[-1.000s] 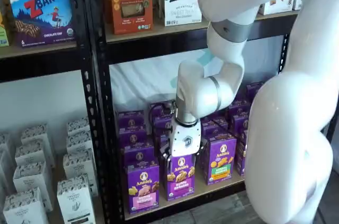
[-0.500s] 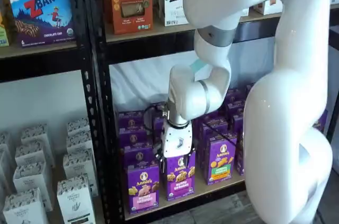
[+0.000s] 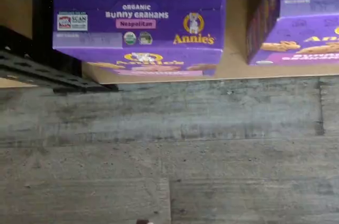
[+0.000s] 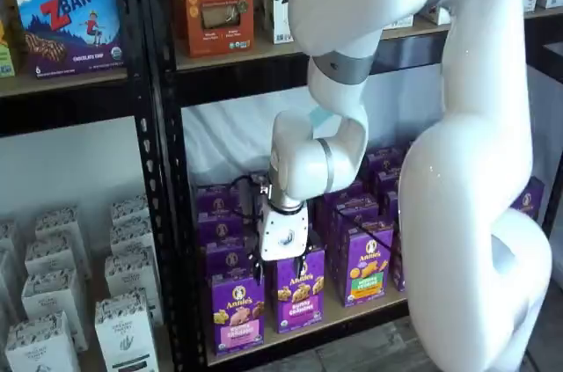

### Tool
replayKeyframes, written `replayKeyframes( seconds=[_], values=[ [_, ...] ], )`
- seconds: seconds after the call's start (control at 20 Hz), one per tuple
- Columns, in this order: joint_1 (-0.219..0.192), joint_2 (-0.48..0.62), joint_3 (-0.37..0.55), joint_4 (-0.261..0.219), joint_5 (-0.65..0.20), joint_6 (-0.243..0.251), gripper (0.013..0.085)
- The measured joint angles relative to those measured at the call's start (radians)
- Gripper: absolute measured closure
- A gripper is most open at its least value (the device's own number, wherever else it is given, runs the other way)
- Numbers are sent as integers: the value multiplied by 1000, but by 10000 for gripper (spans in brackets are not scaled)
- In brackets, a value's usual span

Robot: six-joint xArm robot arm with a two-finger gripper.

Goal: Pick up the purple box with a pink patch in the middle, on the bottom shelf, the first box from the left

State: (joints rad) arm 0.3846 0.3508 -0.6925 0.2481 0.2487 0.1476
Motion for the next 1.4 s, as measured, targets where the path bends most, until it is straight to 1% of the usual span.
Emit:
replayKeyframes(
  seconds=[0.1,0.3,0.7,1.15,1.4],
  values=[
    [4,15,-18,5,1,0,130],
    [12,47,-59,-1,7,13,130],
    [12,102,-141,-56,34,68,130],
    [12,165,-236,-65,81,80,130],
    [14,183,-256,-70,78,87,130]
  ],
)
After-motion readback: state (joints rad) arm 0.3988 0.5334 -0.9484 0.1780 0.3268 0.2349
